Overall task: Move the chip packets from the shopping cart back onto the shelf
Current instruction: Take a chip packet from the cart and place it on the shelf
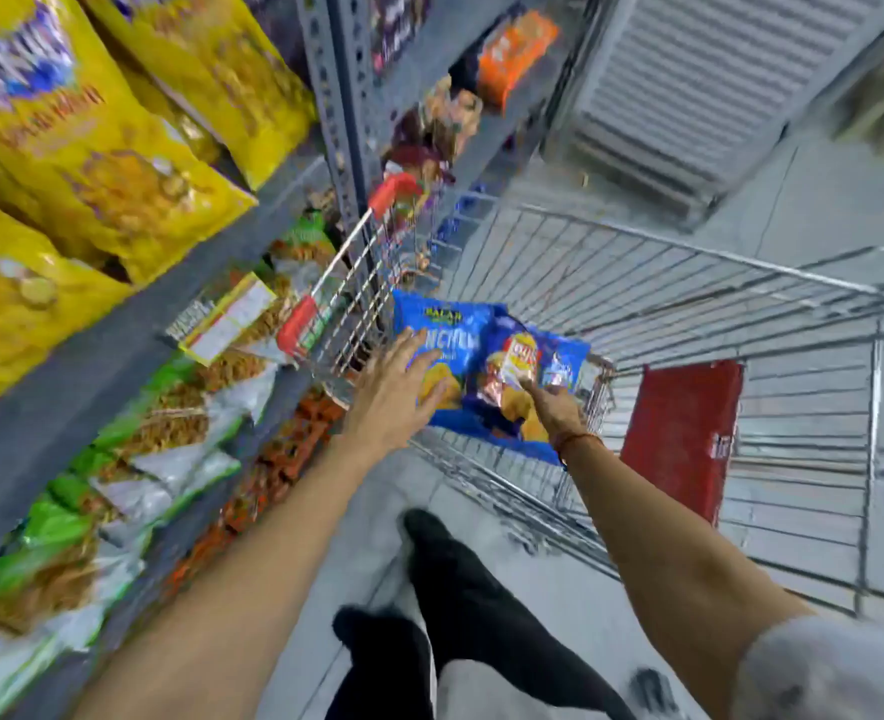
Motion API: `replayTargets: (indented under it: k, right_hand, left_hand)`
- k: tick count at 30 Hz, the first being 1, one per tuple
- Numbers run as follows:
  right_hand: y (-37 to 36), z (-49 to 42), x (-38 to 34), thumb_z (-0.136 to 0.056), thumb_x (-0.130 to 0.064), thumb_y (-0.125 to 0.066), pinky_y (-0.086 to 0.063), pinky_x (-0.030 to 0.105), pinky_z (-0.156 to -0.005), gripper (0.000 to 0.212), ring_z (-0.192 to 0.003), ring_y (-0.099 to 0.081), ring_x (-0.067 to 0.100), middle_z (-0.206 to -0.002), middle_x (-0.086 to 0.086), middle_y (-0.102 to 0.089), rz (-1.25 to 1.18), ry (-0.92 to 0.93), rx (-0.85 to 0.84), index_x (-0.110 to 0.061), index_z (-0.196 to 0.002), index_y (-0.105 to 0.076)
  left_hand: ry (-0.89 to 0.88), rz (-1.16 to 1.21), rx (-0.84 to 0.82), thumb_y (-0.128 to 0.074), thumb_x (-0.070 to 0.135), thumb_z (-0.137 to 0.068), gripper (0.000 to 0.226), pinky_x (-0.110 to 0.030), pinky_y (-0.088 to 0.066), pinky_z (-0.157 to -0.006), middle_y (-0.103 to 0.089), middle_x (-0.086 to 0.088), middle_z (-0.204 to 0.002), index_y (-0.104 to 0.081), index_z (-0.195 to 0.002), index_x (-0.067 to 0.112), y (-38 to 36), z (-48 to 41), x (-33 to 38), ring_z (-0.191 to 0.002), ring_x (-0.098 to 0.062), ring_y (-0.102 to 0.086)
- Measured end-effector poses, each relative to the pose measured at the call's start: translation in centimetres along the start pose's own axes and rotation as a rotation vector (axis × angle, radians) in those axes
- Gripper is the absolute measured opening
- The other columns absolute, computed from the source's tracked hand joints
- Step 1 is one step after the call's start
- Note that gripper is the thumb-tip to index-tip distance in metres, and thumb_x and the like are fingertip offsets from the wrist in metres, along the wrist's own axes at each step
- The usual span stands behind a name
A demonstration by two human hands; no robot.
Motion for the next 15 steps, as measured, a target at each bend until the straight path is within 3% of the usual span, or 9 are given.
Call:
replayTargets:
  k: [3, 5, 8, 10, 13, 15]
  right_hand:
    - [-1.1, -1.2, 2.3, -0.074, -0.042, -0.072, -0.041, 0.028, -0.061, 0.043, -0.073, -0.052, 0.023, -0.085, 0.015, -0.055, -0.105, -0.151, -0.062, -0.004, -0.087, -0.059]
    - [-2.2, -2.4, 3.8, -0.079, -0.033, -0.071, -0.039, 0.027, -0.052, 0.032, -0.060, -0.047, 0.018, -0.080, 0.011, -0.055, -0.162, -0.202, -0.076, -0.004, -0.086, -0.060]
    - [-3.2, -3.3, 3.8, -0.081, -0.031, -0.070, -0.050, 0.025, -0.058, 0.046, -0.072, -0.057, 0.019, -0.096, 0.010, -0.057, -0.234, -0.242, -0.076, 0.001, -0.112, -0.059]
    - [-3.6, -4.0, 3.4, -0.081, -0.031, -0.070, -0.053, 0.028, -0.064, 0.050, -0.084, -0.059, 0.023, -0.101, 0.008, -0.058, -0.318, -0.272, -0.109, -0.002, -0.120, -0.054]
    - [-4.1, -4.9, 3.4, -0.079, -0.028, -0.073, -0.053, 0.021, -0.045, 0.053, -0.076, -0.063, 0.019, -0.107, 0.008, -0.064, -0.448, -0.284, -0.152, -0.003, -0.121, -0.053]
    - [-4.3, -5.2, 3.3, -0.071, -0.030, -0.080, -0.056, 0.024, -0.050, 0.067, -0.076, -0.069, 0.021, -0.119, 0.013, -0.065, -0.521, -0.287, -0.179, -0.003, -0.126, -0.053]
  left_hand:
    - [-0.007, 0.035, -0.016, -0.042, 0.042, -0.084, 0.048, -0.044, -0.051, -0.090, -0.071, -0.013, -0.109, -0.070, -0.101, 0.007, -1.2, 0.0, -0.3, -0.108, -0.027, -0.063]
    - [0.030, 0.046, -0.008, -0.042, 0.043, -0.084, 0.044, -0.037, -0.053, -0.082, -0.075, -0.008, -0.096, -0.072, -0.093, 0.011, -1.1, 0.1, -0.3, -0.096, -0.024, -0.068]
    - [0.053, 0.045, -0.018, -0.041, 0.043, -0.084, 0.043, -0.034, -0.054, -0.070, -0.075, -0.004, -0.086, -0.072, -0.089, 0.014, -1.0, -0.1, -0.5, -0.083, -0.024, -0.069]
    - [0.048, 0.040, 0.015, -0.042, 0.040, -0.084, 0.040, -0.033, -0.055, -0.063, -0.075, -0.004, -0.079, -0.072, -0.084, 0.014, -1.2, 0.0, -0.6, -0.075, -0.025, -0.070]
    - [0.030, 0.054, 0.054, -0.041, 0.036, -0.084, 0.039, -0.028, -0.051, -0.059, -0.075, -0.004, -0.074, -0.072, -0.081, 0.013, -1.0, 0.0, -0.4, -0.069, -0.023, -0.069]
    - [0.030, 0.069, 0.071, -0.040, 0.036, -0.084, 0.040, -0.027, -0.049, -0.060, -0.075, -0.003, -0.076, -0.072, -0.082, 0.014, -0.8, 0.0, -0.4, -0.070, -0.023, -0.069]
Point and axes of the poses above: each hand's wrist, its own z-axis away from the middle knuckle, its own y-axis out of the back of the hand, x = y × z, the point moved 3 cm from there along -z, towards the middle knuckle
